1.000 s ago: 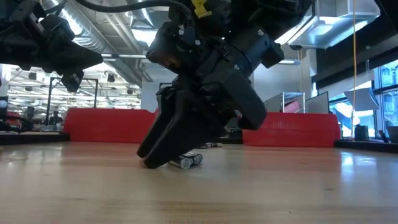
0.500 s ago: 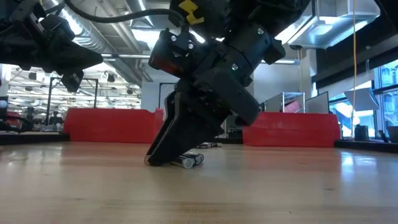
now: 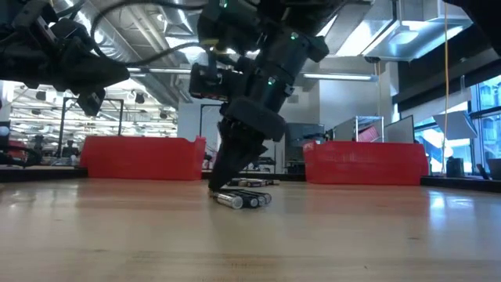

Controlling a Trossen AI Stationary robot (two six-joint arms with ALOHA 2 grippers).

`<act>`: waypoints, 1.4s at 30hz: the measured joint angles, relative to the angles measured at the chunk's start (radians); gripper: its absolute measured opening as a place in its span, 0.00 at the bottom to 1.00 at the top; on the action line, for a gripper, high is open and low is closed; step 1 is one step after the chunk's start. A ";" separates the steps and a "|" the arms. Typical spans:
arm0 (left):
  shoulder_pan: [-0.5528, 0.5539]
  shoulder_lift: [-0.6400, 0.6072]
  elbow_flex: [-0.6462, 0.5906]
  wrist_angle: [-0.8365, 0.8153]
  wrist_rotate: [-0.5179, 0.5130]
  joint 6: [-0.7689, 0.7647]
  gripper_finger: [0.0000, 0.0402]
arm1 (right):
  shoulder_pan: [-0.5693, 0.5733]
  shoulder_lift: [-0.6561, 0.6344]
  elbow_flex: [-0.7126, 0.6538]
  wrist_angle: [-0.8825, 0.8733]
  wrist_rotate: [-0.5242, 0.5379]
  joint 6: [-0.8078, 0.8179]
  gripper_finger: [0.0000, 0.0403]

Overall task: Sort batteries
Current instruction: Put the small black battery into the right red bin

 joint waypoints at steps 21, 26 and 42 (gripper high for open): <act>0.000 0.000 0.000 0.000 0.000 0.007 0.05 | -0.061 0.005 0.030 -0.142 0.019 0.076 0.21; 0.000 0.000 0.000 0.000 0.000 0.008 0.05 | -0.068 0.006 0.106 -0.249 0.029 0.110 0.39; 0.000 0.000 0.000 0.000 0.000 0.025 0.05 | -0.052 0.005 0.140 -0.492 -0.013 -0.227 0.47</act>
